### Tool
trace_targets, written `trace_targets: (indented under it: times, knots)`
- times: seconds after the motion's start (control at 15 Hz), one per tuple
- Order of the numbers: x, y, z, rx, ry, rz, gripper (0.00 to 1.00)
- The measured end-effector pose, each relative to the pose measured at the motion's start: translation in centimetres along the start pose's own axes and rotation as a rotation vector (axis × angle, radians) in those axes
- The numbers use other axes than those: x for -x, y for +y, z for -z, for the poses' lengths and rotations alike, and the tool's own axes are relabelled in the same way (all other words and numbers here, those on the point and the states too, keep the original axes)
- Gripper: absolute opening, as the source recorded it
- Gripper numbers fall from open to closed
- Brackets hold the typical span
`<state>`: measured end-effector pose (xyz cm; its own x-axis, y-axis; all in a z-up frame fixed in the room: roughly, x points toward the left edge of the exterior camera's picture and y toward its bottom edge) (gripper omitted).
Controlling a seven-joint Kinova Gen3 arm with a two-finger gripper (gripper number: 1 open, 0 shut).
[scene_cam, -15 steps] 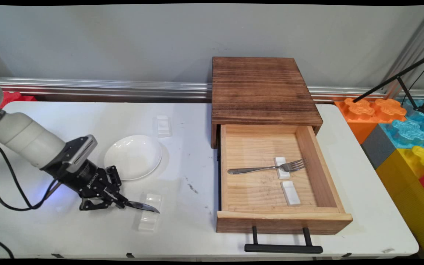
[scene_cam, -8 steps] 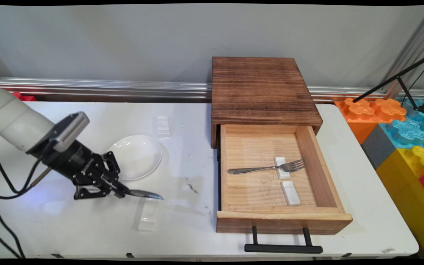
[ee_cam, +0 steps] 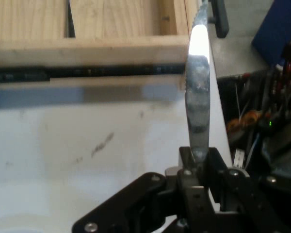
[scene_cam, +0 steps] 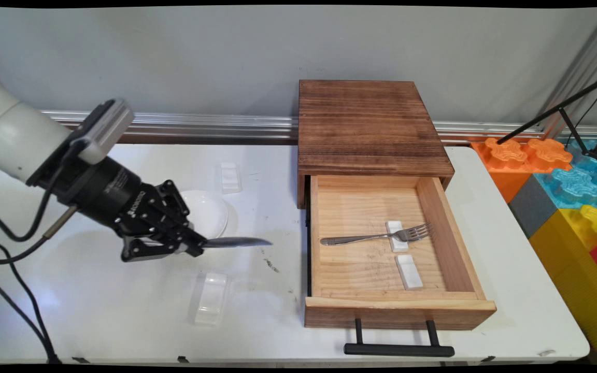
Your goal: Place the picked object into the drawer
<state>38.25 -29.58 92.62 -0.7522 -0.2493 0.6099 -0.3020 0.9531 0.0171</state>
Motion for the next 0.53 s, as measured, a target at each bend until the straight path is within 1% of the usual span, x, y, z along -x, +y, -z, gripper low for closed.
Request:
trace_targets:
  times: [0.2, 0.27, 0.53]
  knots:
    - [-4.0, 0.9, -0.3, -0.021, 0.004, 0.031, 0.0]
    - [-5.9, 1.1, -0.6, -0.034, 0.002, 0.039, 0.0]
    - [-10.7, 1.3, -2.1, -0.067, -0.004, 0.035, 0.0]
